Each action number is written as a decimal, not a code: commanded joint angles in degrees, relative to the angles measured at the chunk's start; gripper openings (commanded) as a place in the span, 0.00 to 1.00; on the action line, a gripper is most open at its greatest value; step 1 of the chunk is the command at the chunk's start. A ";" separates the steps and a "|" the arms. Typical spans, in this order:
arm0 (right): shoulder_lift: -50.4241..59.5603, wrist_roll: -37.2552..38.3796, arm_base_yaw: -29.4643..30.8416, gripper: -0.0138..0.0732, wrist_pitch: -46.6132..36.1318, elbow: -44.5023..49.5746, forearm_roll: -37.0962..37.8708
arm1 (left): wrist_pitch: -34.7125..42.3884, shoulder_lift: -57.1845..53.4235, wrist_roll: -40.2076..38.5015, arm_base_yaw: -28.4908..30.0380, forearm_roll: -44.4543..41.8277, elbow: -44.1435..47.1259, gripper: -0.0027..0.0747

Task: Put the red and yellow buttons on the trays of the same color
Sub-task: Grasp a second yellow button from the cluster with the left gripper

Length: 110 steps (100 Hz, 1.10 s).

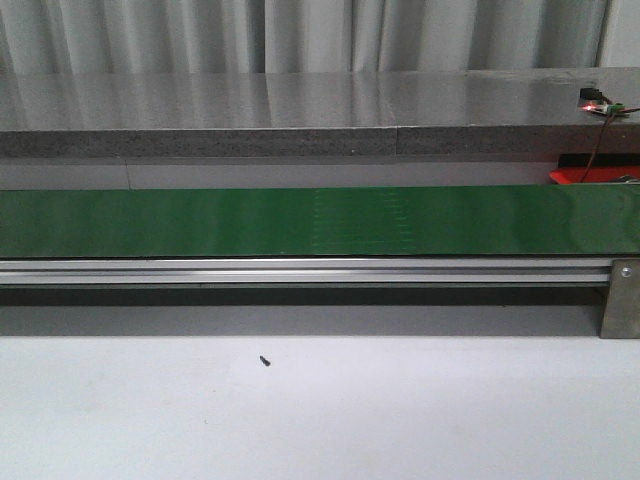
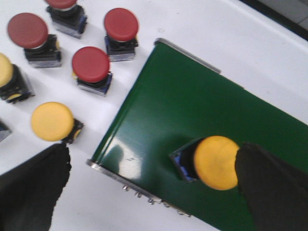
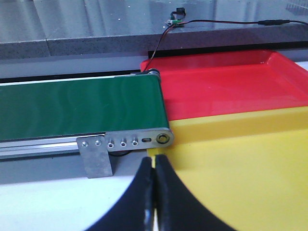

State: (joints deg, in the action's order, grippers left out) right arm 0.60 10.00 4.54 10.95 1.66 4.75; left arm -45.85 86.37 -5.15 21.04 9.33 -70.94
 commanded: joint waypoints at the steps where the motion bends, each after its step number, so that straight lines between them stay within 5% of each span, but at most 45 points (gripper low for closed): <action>1: 1.08 -0.48 -0.25 0.09 -4.29 -1.01 0.30 | 1.58 -2.36 -0.45 2.43 -0.05 -1.93 0.90; 55: 1.08 -0.48 -0.25 0.09 -4.29 -1.01 0.30 | -0.95 -2.14 -0.45 16.95 -4.00 -1.58 0.90; 110: 1.08 -0.48 -0.25 0.09 -4.29 -1.01 0.30 | 2.14 8.35 -0.45 18.60 -4.77 -1.81 0.90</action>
State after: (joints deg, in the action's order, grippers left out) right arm 0.60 10.00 4.54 10.95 1.66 4.75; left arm -46.80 95.67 -5.15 39.57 4.45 -70.94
